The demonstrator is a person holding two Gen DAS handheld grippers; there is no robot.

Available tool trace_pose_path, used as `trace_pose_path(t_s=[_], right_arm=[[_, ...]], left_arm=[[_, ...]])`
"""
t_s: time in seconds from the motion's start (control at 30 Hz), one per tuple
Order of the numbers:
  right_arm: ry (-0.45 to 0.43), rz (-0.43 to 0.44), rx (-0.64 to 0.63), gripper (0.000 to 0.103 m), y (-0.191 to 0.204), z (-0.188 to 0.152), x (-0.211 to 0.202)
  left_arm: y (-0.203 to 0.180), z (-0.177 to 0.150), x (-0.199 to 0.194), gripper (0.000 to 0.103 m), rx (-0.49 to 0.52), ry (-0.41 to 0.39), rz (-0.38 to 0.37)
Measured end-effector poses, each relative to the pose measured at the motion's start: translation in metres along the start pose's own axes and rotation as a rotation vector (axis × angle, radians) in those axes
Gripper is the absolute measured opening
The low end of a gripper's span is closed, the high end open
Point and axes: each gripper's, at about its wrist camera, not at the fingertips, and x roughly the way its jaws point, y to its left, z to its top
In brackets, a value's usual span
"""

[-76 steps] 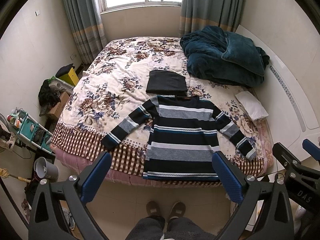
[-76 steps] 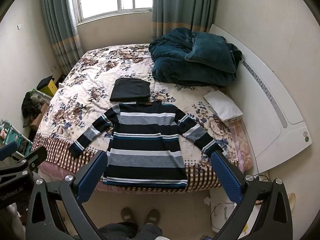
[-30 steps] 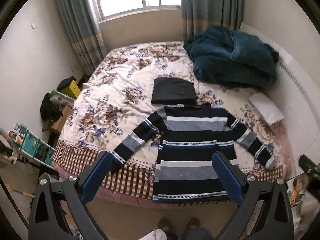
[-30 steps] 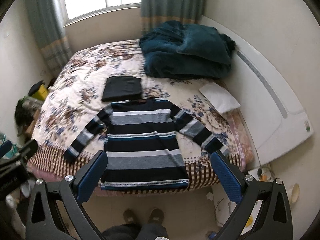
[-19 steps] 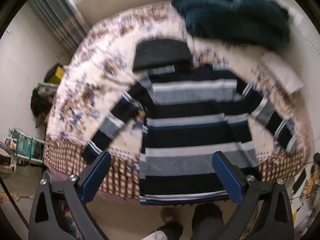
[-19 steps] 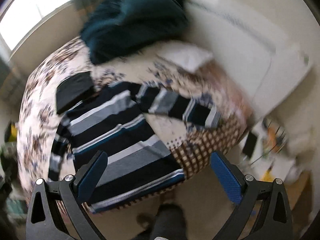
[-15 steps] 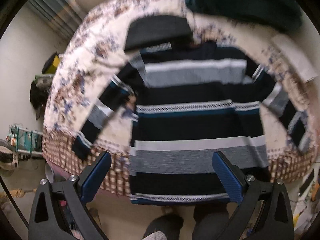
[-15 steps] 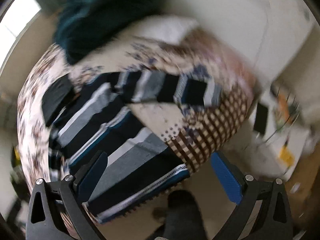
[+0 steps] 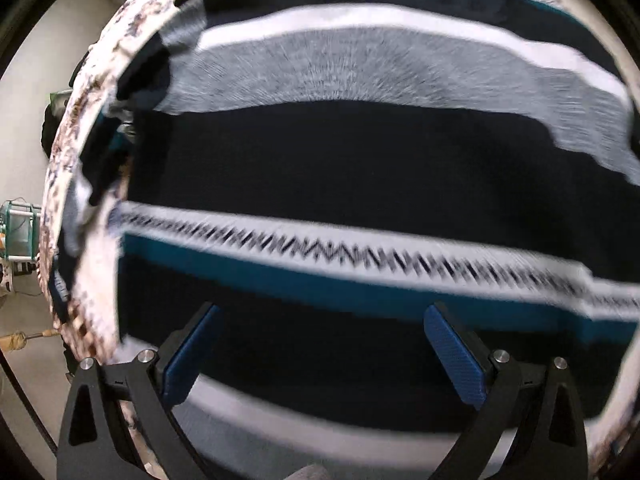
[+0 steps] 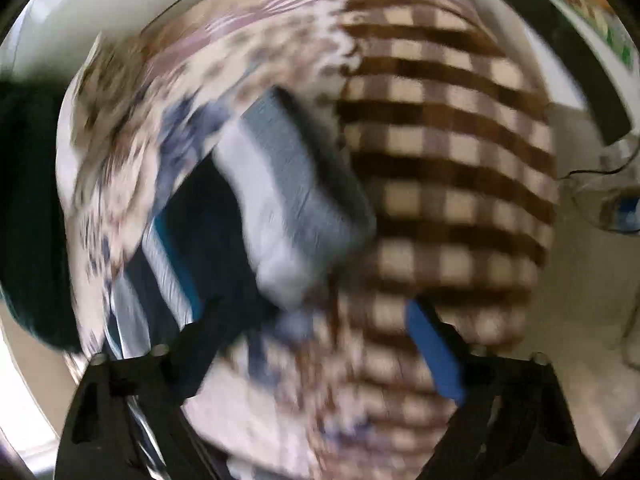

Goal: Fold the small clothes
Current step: 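Grasp the sweater's sleeve cuff with the right gripper and lift it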

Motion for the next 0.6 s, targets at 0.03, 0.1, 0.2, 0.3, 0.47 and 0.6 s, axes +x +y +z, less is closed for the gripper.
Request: trace_pose_path(t_s=[0.03,0.1,0.2,0.3,0.47,0.6], right_arm=[[-0.029,0.012,0.022,0.087,0.001,0.005,0.006],[-0.107,0.031,0.045,0.087,0.006,0.010,0.008],[-0.204,0.055,0.043,0.062,0.022,0.011,0.001],[-0.202,0.061,0.003,0.044,0.039,0.013,0.005],[-0.245,-0.020,-0.060,0.008,0.087,0.021,-0.001],[-0.294,0.022,-0.288,0.008,0.171,-0.008,-0.041]], left_arm=[[0.000,0.002,0.008,0.103,-0.002,0.001,-0.013],[0.001,0.002,0.017,0.103,-0.001,-0.009,-0.046],[0.008,-0.002,0.018,0.103,-0.015,-0.049,-0.103],[0.013,-0.007,0.016,0.103,-0.005,-0.077,-0.133],[0.031,-0.009,0.014,0.103,0.013,-0.075,-0.182],[0.056,-0.006,-0.004,0.103,-0.011,-0.080,-0.210]])
